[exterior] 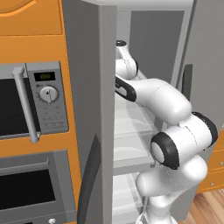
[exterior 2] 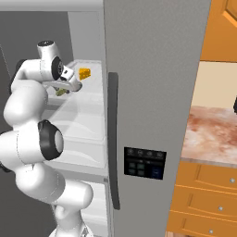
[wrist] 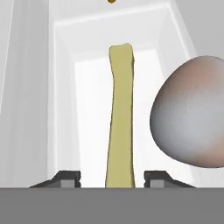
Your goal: Pick the egg and butter from the fridge and place them by the bowl for mixing.
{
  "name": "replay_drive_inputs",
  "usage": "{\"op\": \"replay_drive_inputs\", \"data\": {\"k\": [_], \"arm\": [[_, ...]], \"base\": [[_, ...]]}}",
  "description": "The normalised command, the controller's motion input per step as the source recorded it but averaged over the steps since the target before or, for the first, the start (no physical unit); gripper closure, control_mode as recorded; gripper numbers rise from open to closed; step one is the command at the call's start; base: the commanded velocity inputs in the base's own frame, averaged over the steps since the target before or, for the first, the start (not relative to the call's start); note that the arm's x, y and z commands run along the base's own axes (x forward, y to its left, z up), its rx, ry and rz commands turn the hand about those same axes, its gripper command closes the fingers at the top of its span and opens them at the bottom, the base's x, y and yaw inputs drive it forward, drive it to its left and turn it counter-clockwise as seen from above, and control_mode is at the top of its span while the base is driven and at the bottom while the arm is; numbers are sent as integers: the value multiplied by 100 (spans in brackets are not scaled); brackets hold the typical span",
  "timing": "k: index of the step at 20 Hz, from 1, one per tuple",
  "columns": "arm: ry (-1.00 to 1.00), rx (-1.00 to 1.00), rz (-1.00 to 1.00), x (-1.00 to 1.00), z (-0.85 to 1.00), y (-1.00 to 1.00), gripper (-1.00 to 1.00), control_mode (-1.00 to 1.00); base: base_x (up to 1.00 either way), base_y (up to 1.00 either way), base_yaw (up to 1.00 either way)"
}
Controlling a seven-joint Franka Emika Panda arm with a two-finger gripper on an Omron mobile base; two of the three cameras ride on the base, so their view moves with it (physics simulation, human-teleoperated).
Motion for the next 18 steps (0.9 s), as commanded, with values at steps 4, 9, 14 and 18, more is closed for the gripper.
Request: {"op": "replay_drive_inputs", "data": {"k": [4,9,14,18], "arm": [[-3,0,0,-6,7,0,100,-100],[-17,0,-1,-55,98,-4,100,-100],[-2,1,0,-100,54,-40,100,-100],[0,1,0,-100,-7,-17,100,-100]], "base": [[0,0,0],[0,0,0],[0,0,0],[0,0,0]]}}
